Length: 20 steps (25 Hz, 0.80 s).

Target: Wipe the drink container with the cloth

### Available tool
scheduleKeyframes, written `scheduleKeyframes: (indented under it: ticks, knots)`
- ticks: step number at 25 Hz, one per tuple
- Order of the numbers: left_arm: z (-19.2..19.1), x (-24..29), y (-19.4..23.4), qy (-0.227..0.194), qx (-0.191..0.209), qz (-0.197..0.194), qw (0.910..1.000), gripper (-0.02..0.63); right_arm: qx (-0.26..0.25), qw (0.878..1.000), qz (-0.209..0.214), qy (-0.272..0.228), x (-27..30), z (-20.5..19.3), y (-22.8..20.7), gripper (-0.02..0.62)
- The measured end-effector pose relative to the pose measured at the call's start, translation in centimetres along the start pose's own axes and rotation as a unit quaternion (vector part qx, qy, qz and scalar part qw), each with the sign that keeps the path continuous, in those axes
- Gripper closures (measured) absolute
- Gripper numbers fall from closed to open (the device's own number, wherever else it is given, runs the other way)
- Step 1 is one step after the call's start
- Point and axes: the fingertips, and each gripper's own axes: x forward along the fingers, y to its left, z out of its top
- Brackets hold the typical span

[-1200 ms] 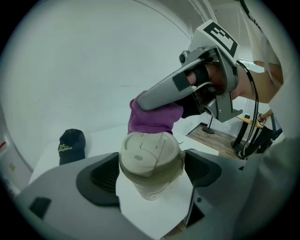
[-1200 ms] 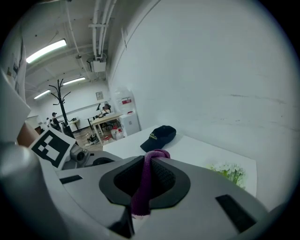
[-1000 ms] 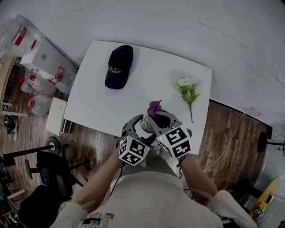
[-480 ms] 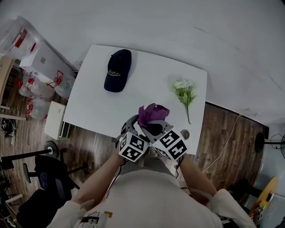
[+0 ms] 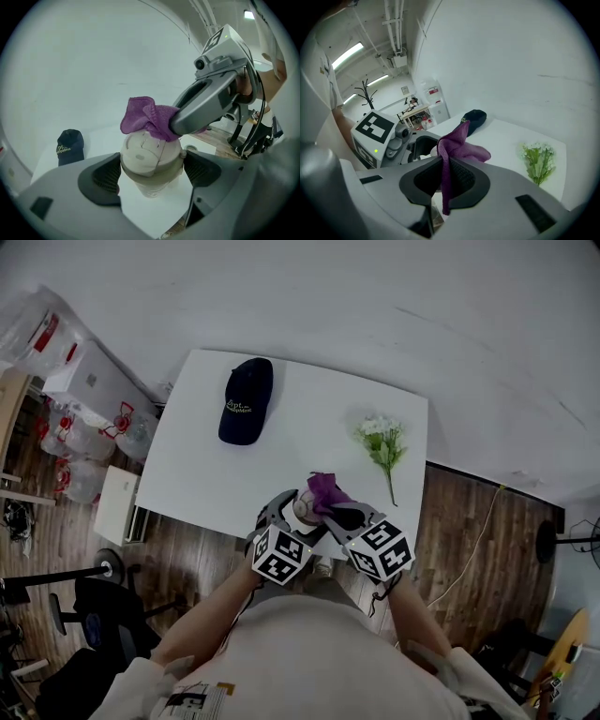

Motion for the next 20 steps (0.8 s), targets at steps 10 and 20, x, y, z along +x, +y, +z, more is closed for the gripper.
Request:
scheduleKeyframes:
  ticks: [10,20]
  knots:
    - [-0.4,-0.6,0.9,0.001,-0.029,0.013,0.9995,0.222,-0.024,0.997,-0.066,-0.021,2.1,3.1,-1.7,0.538]
    - [-0.7,-0.6,0.1,0.016,0.01,0.016,0.9997,0.222,-0.064,0.997,0.025,0.026,1.6,0.8,2.9,0.538]
